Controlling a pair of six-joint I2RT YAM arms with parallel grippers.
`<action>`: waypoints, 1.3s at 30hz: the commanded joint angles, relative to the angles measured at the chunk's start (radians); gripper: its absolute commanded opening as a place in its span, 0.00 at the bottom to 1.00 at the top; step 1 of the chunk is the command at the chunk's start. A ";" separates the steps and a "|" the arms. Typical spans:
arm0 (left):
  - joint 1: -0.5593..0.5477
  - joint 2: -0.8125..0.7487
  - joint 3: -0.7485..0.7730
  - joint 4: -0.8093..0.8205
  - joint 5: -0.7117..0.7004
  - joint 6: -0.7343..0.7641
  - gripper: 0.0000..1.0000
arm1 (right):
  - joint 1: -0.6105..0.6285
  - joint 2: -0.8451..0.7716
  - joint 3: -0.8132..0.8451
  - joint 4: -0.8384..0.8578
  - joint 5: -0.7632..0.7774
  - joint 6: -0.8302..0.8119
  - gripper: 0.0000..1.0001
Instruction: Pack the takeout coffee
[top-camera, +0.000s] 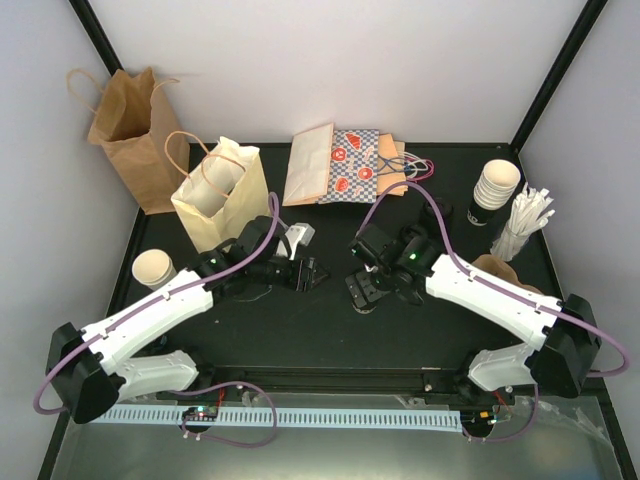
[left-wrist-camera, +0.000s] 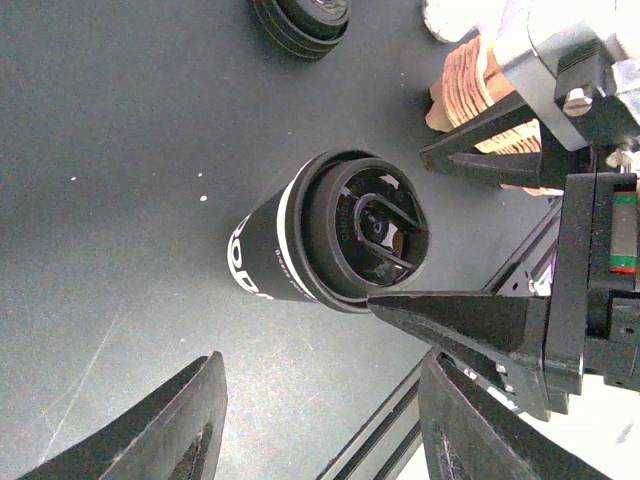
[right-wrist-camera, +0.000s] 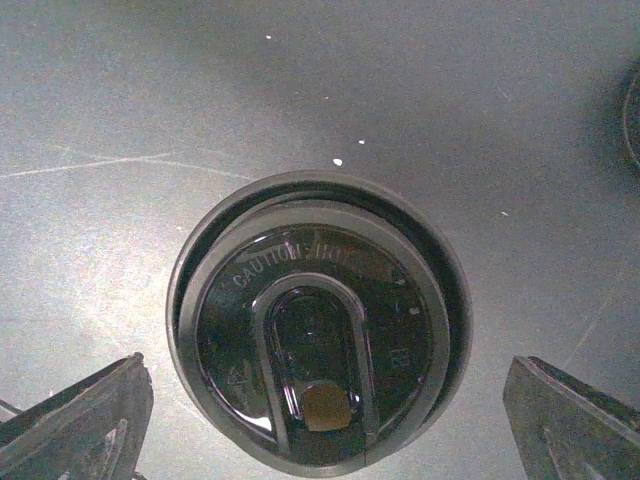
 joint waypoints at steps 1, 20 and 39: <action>0.007 0.010 -0.003 0.031 0.025 -0.009 0.55 | 0.010 0.009 0.025 -0.001 0.050 -0.016 0.98; 0.013 0.023 0.001 0.026 0.025 0.001 0.55 | 0.026 0.061 0.038 0.009 0.058 -0.029 0.97; 0.023 0.039 0.004 0.023 0.045 0.012 0.55 | 0.034 0.089 0.057 0.011 0.040 -0.043 0.88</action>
